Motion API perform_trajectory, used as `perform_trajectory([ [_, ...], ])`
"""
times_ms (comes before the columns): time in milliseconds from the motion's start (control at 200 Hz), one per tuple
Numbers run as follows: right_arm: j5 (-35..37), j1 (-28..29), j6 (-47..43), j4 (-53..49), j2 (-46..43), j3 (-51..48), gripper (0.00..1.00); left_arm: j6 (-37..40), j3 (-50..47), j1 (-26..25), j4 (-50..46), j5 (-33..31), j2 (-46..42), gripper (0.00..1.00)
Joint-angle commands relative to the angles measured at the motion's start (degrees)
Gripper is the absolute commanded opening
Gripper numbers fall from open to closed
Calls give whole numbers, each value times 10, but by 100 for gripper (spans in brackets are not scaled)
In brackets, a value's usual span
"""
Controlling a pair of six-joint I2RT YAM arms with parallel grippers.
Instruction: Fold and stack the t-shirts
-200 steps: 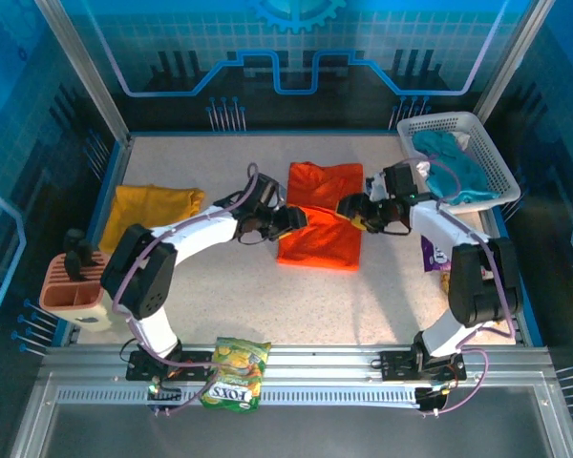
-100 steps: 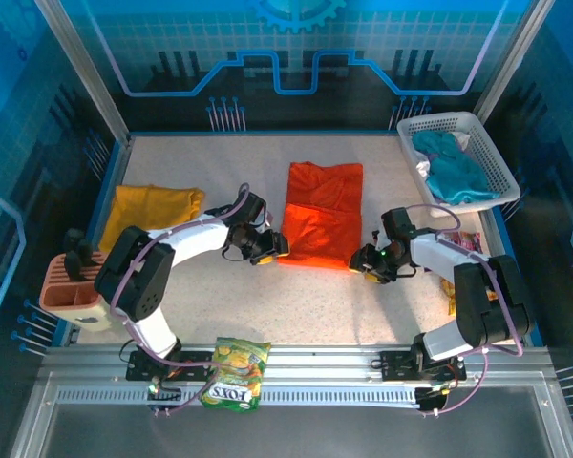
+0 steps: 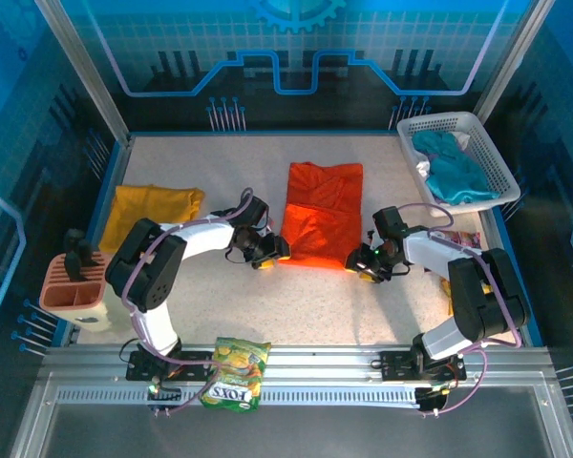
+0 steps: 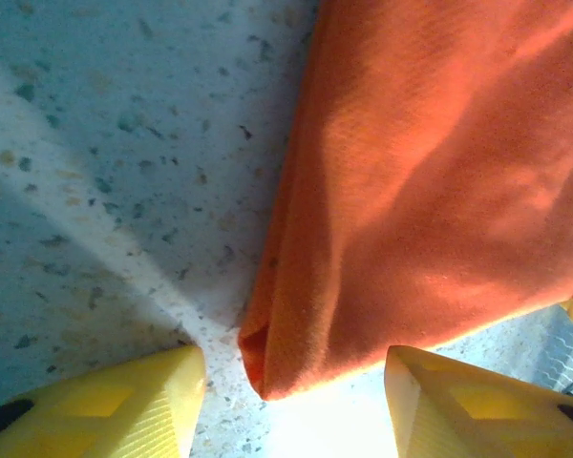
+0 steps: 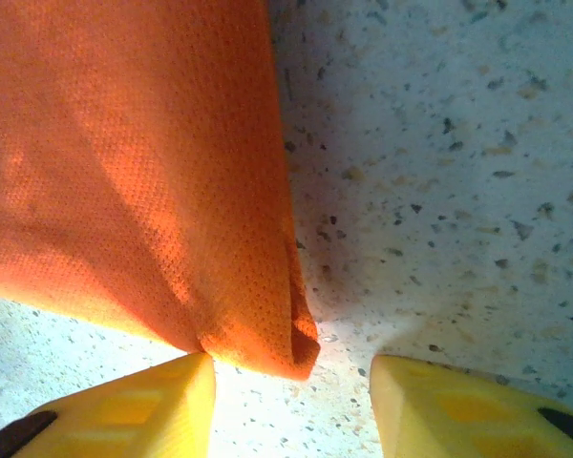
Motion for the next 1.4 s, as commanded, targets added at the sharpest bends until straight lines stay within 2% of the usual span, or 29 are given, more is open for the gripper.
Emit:
perform_trajectory([
  [0,19,9,5,41,13,16,46,-15,16,-3,6,14,20,54],
  [405,21,18,9,52,37,39,43,-27,37,-15,13,32,52,47],
  [490,24,20,7,50,39,39,38,-30,43,-16,13,33,57,46],
  [755,29,20,5,50,42,39,34,-33,65,-16,14,32,68,39],
  [921,27,19,-1,53,43,35,23,-35,65,-16,19,25,70,29],
  [946,26,19,-4,54,44,34,19,-37,64,-16,20,23,69,27],
  [1096,24,19,-13,52,43,30,6,-37,57,-16,20,8,59,8],
  [1251,14,20,-28,47,23,14,1,-35,37,-20,11,-1,29,6],
  [1396,4,20,-42,32,-8,-2,0,-44,-5,-33,7,-19,-11,6],
])
